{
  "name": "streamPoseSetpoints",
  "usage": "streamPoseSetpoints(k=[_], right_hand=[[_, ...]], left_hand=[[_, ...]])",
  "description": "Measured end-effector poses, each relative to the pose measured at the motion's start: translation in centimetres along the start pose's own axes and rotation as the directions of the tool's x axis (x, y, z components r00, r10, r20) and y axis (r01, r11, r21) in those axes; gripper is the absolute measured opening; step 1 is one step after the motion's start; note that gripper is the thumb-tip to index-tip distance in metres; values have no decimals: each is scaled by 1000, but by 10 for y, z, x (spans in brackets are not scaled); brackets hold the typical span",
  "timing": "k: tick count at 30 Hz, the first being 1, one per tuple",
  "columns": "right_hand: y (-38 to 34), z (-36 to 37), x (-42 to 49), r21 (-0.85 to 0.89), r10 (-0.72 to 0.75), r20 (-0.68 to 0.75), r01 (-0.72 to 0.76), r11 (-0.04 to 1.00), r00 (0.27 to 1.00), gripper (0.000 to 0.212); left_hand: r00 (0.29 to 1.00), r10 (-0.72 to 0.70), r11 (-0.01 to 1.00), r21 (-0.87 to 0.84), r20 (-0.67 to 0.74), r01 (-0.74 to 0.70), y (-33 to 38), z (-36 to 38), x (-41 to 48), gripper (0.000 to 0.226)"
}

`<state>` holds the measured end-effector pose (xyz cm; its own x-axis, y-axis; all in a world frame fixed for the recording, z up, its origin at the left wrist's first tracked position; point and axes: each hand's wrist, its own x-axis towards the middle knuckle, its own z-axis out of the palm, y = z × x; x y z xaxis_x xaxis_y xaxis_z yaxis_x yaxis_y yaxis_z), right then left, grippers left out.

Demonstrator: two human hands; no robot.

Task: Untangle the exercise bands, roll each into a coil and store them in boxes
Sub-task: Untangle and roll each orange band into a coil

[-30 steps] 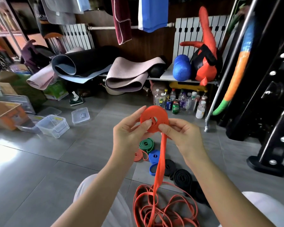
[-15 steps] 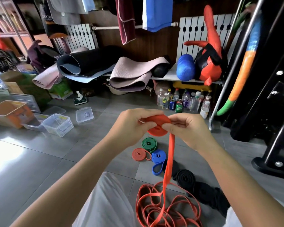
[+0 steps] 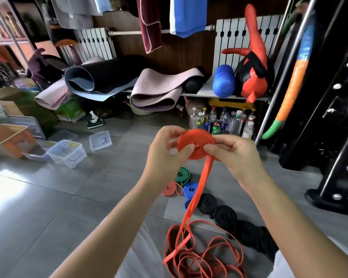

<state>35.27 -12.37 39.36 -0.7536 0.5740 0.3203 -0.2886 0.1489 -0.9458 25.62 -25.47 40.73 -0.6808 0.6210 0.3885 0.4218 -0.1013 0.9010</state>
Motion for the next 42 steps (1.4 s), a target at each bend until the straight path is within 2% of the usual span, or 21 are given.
streamPoseSetpoints(k=[1,2,3,4,6,9,12,16,19,21,23,25,26,27,29,31,32,35,38,40,42], right_hand=[[0,-1,1,-58,-1,36,3,998,999,24],[0,-1,2,-102,2,64,5,995,998,28],[-1,-2,4,-133,1,82,10,991,997,30],[-4,-1,6,-159,-11,95,27,987,995,32],[-12,0,12,-191,-57,108,77,979,992,33],[-28,-2,24,-154,-121,83,133,979,989,25],[-47,-4,36,-109,-141,56,147,983,988,20],[-57,-3,49,16,-95,22,95,995,995,23],[-52,2,51,80,-55,-10,56,995,998,24],[-47,2,50,89,-39,-35,42,995,999,21],[-45,-3,49,28,-24,-34,25,999,999,20],[-45,-12,48,-100,-23,20,25,995,1000,21],[-47,-15,48,-179,-32,65,44,983,997,23],[-49,-18,48,-259,-37,111,65,964,993,26],[-54,-20,49,-366,-26,179,91,926,984,33],[-58,-19,52,-403,-31,195,109,909,980,36],[-59,-19,53,-404,-43,190,118,907,981,36],[-62,-20,53,-296,-83,137,121,948,987,30],[-63,-20,50,-192,-86,88,102,976,992,25],[-61,-18,48,-104,-64,35,67,992,997,21],[-58,-14,45,-25,-49,-1,49,999,999,17]], left_hand=[[986,145,953,259,76,-160,1,-6,4,43],[946,250,841,438,205,-318,3,-12,9,49],[896,294,732,525,333,-435,5,-16,14,51],[859,296,670,550,418,-499,7,-19,18,49],[860,290,688,533,419,-492,12,-22,25,45],[944,239,863,396,227,-314,21,-19,32,47],[994,100,994,36,34,-101,36,-15,42,50],[993,-21,957,-290,-114,-13,52,-8,51,43],[984,-146,850,-521,-103,71,50,3,47,37],[971,-226,795,-589,-71,142,46,9,44,34],[974,-217,855,-494,-71,154,40,9,43,29],[994,-58,982,-183,-91,41,36,1,47,31],[997,66,998,10,-50,-65,35,-6,50,39],[982,182,963,194,51,-188,36,-12,54,49],[899,284,781,463,334,-419,41,-20,62,56],[824,269,641,546,499,-539,45,-22,70,51],[827,257,648,546,500,-532,47,-22,72,48],[907,242,799,460,346,-388,49,-24,75,46],[969,177,962,178,170,-207,50,-22,72,51],[993,92,994,-60,80,-87,53,-17,67,49],[999,32,977,-210,4,-30,54,-13,64,46]])
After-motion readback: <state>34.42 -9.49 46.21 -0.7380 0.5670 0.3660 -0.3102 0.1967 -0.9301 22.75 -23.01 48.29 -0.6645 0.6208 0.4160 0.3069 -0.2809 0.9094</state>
